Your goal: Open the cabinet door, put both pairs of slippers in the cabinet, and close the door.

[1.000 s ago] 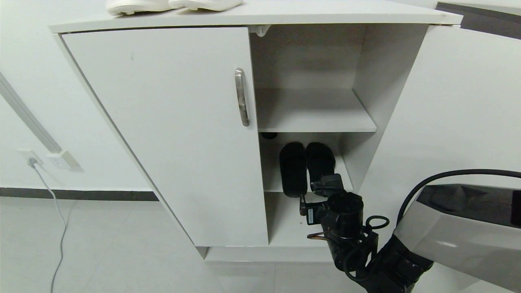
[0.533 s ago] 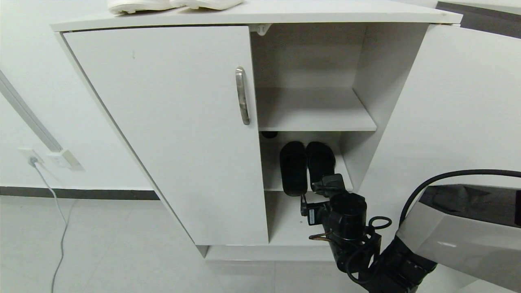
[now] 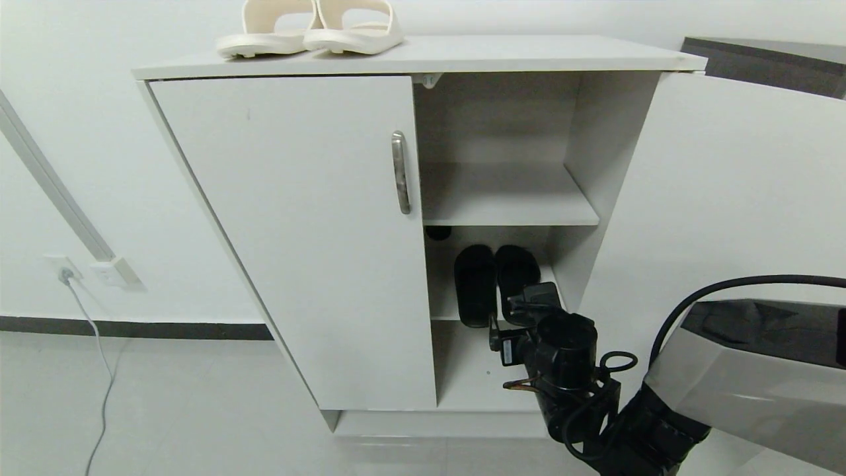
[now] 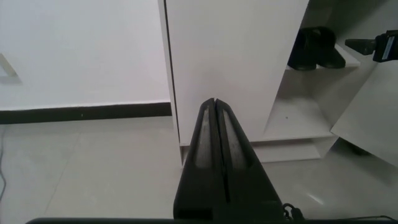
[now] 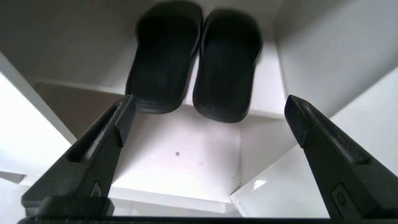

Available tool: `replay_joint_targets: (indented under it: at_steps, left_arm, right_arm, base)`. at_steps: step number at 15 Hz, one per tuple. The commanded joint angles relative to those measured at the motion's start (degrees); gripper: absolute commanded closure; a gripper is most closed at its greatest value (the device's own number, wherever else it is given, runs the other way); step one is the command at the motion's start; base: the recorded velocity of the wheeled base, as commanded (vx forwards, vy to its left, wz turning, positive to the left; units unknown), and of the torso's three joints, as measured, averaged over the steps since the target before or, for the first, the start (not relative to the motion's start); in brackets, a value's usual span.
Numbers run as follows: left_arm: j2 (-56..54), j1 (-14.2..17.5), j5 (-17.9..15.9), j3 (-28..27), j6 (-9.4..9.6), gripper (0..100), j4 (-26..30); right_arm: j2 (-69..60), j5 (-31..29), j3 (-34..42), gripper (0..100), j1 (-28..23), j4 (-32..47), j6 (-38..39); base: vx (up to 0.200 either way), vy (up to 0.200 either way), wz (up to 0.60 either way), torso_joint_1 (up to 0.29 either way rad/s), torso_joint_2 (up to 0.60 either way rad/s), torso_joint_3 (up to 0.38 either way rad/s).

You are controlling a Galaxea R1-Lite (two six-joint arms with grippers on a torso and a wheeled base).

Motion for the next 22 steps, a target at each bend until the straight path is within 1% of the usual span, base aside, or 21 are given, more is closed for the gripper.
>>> replay_joint_targets:
  at_steps: [1,4,10,14,22]
  left_arm:
    - [-0.02,0.02,0.01,0.01,-0.09,100,-0.01]
    - [-0.02,0.02,0.01,0.01,-0.18,100,-0.01]
    - [-0.02,0.02,0.01,0.01,-0.27,100,-0.01]
    - [-0.02,0.02,0.01,0.01,-0.27,100,-0.01]
    - [-0.02,0.02,0.01,0.01,-0.27,100,-0.01]
  right_arm:
    - [-0.03,0.02,0.01,0,0.03,-0.04,-0.06]
    - [-1.0,0.11,-0.52,0,-0.58,0.22,-0.94]
    - [-0.82,0.2,-0.79,0,-0.58,0.31,-1.38]
    - [-0.73,0.28,-0.79,0,-0.58,0.22,-1.38]
    - [-0.91,0.46,-0.52,0,-0.23,-0.22,-1.38]
  base:
    - [0.0,0.0,0.0,0.002,0.0,0.193]
    - [0.0,0.0,0.0,0.001,0.0,0.159]
    - [0.0,0.0,0.0,0.0,0.0,0.0]
    - [-0.2,0.0,0.0,0.002,0.0,0.002]
    - [0.0,0.0,0.0,0.0,0.0,0.0]
